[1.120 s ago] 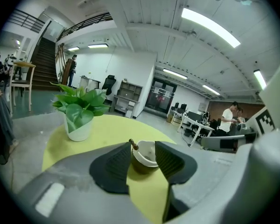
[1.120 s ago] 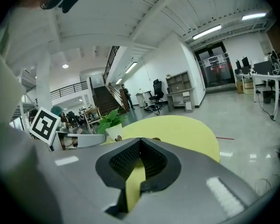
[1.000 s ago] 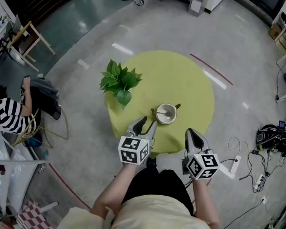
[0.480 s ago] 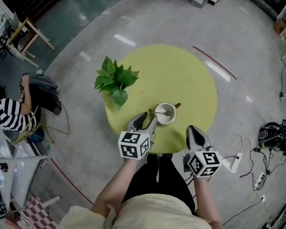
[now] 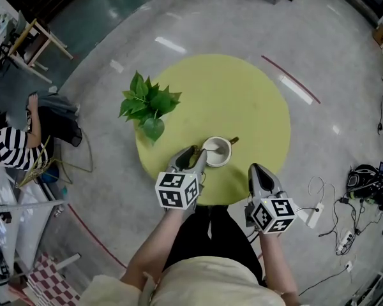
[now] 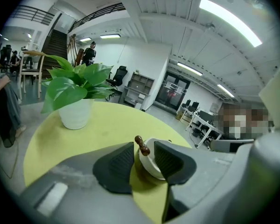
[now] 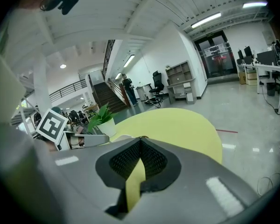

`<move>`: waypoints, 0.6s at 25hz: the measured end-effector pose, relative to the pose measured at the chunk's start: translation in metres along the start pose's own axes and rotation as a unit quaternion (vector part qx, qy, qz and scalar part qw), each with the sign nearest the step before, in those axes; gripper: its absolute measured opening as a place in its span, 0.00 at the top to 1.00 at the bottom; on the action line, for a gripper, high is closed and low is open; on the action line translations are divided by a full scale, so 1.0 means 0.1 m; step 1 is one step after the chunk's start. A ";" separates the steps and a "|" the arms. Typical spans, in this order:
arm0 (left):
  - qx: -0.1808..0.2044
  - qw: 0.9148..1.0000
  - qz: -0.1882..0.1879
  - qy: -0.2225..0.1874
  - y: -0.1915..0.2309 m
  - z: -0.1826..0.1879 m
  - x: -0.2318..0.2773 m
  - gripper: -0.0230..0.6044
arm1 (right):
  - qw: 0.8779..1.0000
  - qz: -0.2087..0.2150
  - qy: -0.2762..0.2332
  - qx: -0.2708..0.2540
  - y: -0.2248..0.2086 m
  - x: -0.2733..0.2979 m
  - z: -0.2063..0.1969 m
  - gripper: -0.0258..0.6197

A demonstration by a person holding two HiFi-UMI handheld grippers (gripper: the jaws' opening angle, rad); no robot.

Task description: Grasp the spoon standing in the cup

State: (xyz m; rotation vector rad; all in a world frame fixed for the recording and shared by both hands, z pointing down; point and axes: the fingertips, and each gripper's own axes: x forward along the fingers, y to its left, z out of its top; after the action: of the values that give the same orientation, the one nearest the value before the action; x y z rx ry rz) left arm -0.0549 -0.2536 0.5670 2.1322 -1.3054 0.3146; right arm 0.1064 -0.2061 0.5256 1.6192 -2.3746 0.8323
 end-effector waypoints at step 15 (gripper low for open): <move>-0.024 0.999 0.028 -0.013 0.02 0.06 0.04 0.86 | 1.000 0.011 0.009 0.005 -0.08 0.04 0.00 0.96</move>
State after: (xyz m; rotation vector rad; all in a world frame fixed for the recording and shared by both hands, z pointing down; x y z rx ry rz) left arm -0.0549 -0.2610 0.5652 2.0701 -1.3744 0.2778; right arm 0.1119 -0.2120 0.5300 1.5859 -2.3848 0.8610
